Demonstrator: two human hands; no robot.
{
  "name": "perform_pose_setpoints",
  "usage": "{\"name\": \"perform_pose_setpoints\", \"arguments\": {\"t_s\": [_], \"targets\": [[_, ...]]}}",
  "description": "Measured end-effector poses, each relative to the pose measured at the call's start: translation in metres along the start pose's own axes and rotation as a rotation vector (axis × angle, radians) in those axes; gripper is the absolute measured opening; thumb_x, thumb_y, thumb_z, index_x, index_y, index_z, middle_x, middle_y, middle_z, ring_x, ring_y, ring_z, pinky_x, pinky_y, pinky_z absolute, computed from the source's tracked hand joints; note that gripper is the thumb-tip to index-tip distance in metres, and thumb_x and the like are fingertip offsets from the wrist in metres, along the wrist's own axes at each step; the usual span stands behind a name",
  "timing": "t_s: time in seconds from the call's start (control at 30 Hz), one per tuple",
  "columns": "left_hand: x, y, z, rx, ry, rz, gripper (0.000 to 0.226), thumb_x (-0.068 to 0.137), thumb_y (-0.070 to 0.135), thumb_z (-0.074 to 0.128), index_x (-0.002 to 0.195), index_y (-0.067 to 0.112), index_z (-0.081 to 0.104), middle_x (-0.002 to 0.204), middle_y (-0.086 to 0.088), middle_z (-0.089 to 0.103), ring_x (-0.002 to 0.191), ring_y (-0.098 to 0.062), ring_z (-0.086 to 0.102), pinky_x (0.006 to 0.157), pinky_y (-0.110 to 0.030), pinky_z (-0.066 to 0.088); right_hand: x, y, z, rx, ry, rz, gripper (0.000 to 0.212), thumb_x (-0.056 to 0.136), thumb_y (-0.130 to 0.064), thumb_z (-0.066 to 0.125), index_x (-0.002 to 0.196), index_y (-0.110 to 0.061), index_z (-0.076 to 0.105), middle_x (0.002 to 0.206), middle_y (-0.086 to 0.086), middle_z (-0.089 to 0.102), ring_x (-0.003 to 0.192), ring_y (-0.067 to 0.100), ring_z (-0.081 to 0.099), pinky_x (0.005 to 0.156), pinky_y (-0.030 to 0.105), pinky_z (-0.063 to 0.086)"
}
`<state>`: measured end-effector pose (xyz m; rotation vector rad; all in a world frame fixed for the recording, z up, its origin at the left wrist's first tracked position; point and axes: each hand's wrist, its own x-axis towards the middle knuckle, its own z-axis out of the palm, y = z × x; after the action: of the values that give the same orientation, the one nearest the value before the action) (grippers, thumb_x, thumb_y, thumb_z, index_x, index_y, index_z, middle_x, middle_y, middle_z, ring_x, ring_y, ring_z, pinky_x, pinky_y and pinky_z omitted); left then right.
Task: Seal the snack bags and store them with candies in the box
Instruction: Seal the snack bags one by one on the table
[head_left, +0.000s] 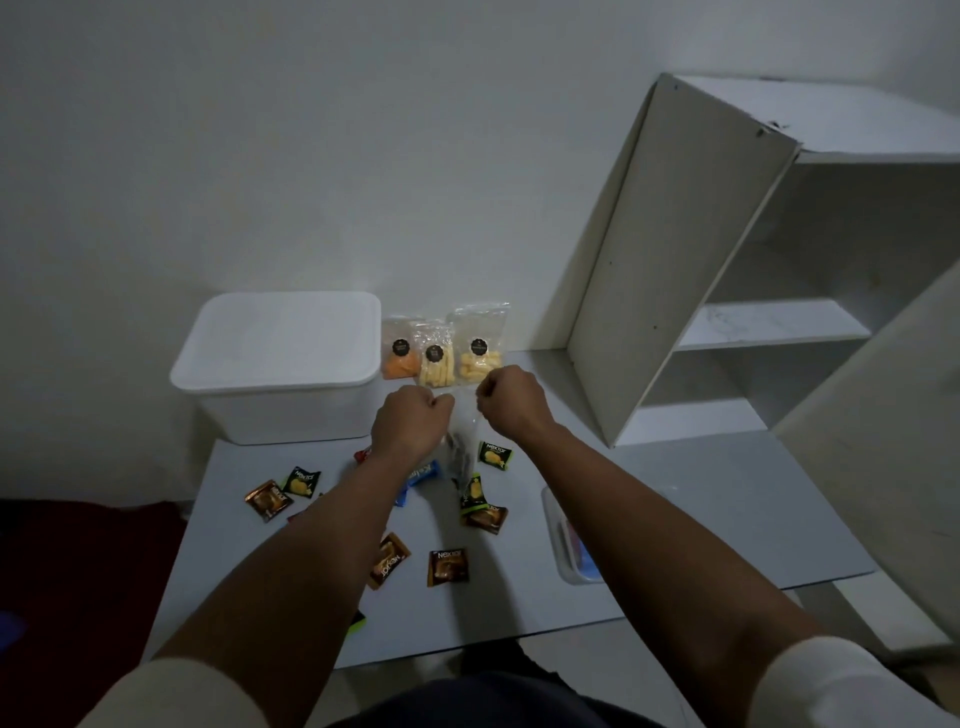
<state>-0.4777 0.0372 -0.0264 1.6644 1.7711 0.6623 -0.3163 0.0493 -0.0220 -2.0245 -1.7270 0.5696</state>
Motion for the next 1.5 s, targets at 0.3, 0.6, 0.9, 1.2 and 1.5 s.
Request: {"name": "perform_pose_setpoints", "arguments": {"t_s": [0.3,0.6,0.9,1.2,1.5], "targets": [[-0.002,0.006,-0.014,0.056,0.074,0.04,0.042,0.088,0.034,0.055,0.053,0.019,0.038,0.053,0.0,0.041,0.052,-0.019,0.042,0.054,-0.028,0.031,0.015,-0.012,-0.017,-0.074,-0.222,0.034,0.014,0.089,-0.015,0.072,0.093,-0.003,0.078,0.085,0.014,0.077,0.078,0.028,0.075,0.075,0.045,0.065],[0.01,0.002,-0.031,-0.307,0.134,0.096,0.007,0.096,0.029,0.058,0.1,0.025,0.062,0.104,0.005,0.066,0.094,-0.016,0.062,0.077,-0.031,0.047,0.024,-0.03,-0.035,0.072,-0.337,-0.143,0.017,0.097,-0.019,0.067,0.088,-0.01,0.078,0.08,0.008,0.074,0.069,0.016,0.067,0.062,0.025,0.051],[0.014,0.001,-0.033,-0.398,-0.067,0.205,0.013,0.096,0.019,0.066,0.106,0.014,0.071,0.098,0.0,0.075,0.094,-0.016,0.07,0.091,-0.033,0.054,0.016,-0.026,-0.051,0.282,-0.42,-0.12,0.014,0.097,-0.017,0.068,0.086,-0.017,0.077,0.093,0.006,0.079,0.081,0.018,0.074,0.058,0.019,0.051],[0.011,0.004,-0.032,-0.432,-0.047,0.195,0.011,0.099,0.014,0.062,0.101,0.006,0.068,0.082,-0.002,0.073,0.08,-0.019,0.071,0.078,-0.028,0.053,0.006,-0.021,-0.056,0.438,-0.399,-0.161,0.008,0.089,-0.013,0.077,0.081,-0.017,0.077,0.08,0.002,0.078,0.067,0.006,0.071,0.064,0.024,0.05],[0.0,0.005,-0.038,-0.484,-0.123,0.188,0.009,0.096,0.014,0.064,0.096,0.007,0.07,0.085,0.0,0.078,0.084,-0.006,0.072,0.082,-0.017,0.051,0.005,-0.02,-0.059,0.48,-0.479,-0.179,0.012,0.09,-0.012,0.076,0.079,-0.017,0.074,0.084,0.01,0.074,0.08,0.017,0.069,0.083,0.038,0.056]]}}
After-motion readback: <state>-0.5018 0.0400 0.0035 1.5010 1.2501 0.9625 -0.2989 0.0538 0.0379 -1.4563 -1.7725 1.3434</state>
